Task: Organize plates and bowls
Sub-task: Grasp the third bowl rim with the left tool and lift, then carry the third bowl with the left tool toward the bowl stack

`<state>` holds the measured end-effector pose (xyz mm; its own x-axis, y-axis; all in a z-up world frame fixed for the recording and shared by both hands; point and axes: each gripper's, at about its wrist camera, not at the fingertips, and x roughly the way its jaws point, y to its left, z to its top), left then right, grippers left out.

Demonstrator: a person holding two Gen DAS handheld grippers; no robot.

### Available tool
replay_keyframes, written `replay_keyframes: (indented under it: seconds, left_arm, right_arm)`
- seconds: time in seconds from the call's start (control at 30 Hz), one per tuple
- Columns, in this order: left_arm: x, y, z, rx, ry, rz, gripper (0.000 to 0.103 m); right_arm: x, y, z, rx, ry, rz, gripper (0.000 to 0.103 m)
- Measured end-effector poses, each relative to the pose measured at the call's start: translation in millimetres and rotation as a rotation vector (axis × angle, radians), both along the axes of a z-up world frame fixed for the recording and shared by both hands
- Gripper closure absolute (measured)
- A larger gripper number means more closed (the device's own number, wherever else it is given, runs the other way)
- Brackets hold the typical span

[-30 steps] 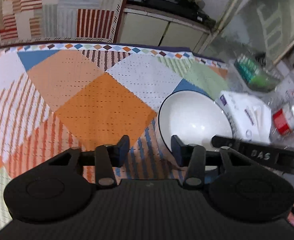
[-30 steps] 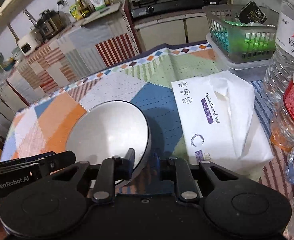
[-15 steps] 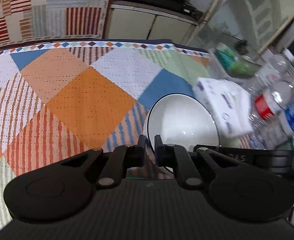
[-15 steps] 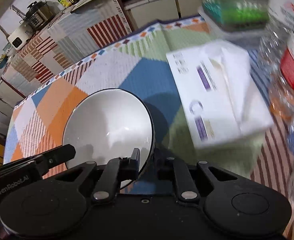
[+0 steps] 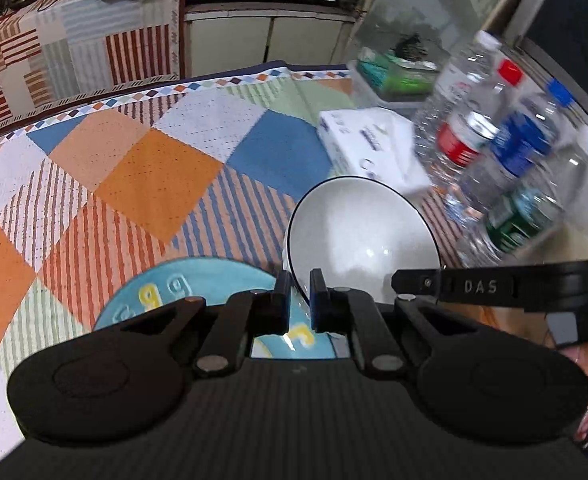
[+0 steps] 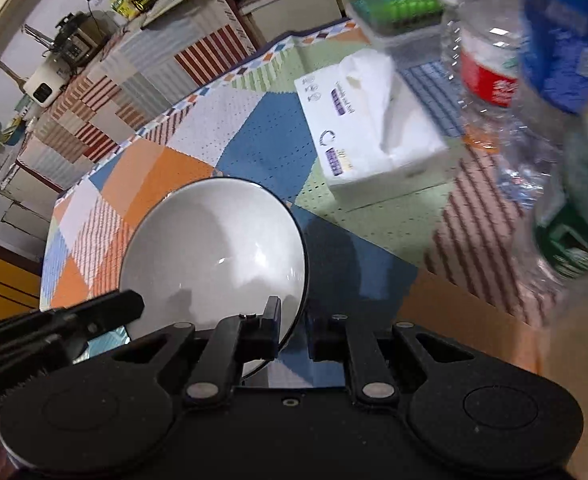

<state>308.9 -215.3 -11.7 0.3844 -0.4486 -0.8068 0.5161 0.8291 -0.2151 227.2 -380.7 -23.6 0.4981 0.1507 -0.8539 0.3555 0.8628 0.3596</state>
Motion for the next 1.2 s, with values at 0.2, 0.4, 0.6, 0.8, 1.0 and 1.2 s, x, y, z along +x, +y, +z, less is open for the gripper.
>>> replay_keyframes:
  seconds: [0.2, 0.4, 0.6, 0.8, 1.0, 1.2]
  left_arm:
    - [-39.5, 11.9, 26.2, -0.025, -0.023, -0.015, 0.095]
    - [-76.5, 27.1, 43.1, -0.021, -0.016, -0.030, 0.095]
    - [-108.5, 44.3, 49.5, -0.007, 0.022, -0.026, 0.095]
    - [-136.9, 56.7, 57.7, 0.040, -0.016, -0.034, 0.095]
    - [-156.6, 73.6, 63.3, 0.041, -0.002, -0.045, 0.095]
    - [-176.0, 82.5, 54.9, 0.056, 0.004, -0.021, 0.095]
  right_arm:
    - [-39.1, 6.6, 26.2, -0.012, -0.020, 0.028, 0.086]
    - [-75.2, 17.7, 45.3, -0.006, -0.045, 0.054, 0.086]
    - [-110.6, 31.8, 55.4, 0.011, -0.046, 0.070, 0.086]
    - [-137.4, 52.6, 63.8, 0.003, -0.036, 0.098, 0.085]
    - [-155.1, 69.5, 72.3, -0.005, -0.038, 0.143, 0.085]
    - [-172.6, 82.9, 71.6, -0.009, -0.027, 0.177, 0.084]
